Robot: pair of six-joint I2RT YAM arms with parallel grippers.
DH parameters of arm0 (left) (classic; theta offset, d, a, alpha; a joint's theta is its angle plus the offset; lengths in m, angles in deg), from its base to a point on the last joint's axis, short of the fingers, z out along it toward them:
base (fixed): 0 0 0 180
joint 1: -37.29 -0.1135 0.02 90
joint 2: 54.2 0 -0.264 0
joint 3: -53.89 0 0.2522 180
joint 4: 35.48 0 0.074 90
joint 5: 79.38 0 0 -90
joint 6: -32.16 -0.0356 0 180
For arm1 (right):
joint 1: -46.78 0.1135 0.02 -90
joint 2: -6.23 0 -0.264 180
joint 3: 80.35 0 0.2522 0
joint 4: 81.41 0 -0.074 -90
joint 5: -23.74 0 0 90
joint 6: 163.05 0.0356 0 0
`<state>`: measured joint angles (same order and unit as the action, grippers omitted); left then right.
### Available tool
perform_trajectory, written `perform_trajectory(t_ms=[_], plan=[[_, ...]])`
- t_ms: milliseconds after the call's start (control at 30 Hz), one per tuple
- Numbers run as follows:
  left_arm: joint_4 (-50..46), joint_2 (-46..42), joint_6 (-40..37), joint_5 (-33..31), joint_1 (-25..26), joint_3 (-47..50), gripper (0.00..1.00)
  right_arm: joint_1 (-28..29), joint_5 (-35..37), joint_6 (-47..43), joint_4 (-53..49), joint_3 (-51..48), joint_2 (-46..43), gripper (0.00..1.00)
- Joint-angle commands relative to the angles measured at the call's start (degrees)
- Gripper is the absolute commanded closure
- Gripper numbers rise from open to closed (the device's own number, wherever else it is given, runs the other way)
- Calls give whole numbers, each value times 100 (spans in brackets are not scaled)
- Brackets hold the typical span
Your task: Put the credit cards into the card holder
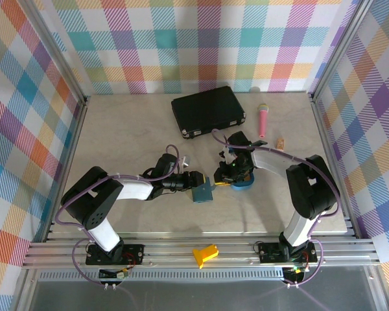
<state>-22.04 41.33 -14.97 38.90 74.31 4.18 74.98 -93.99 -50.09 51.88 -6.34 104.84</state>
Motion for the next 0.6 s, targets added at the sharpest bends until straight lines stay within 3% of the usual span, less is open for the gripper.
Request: perform_trajectory(t_ms=[0, 400, 567], plan=[[84, 54, 33, 38, 51, -27, 47, 29, -123, -143, -13, 136, -11, 83], [110, 87, 46, 73, 56, -52, 47, 28, -159, -154, -53, 149, -144, 100], [110, 47, 52, 100, 51, -77, 47, 108, -216, -107, -20, 160, -145, 100]])
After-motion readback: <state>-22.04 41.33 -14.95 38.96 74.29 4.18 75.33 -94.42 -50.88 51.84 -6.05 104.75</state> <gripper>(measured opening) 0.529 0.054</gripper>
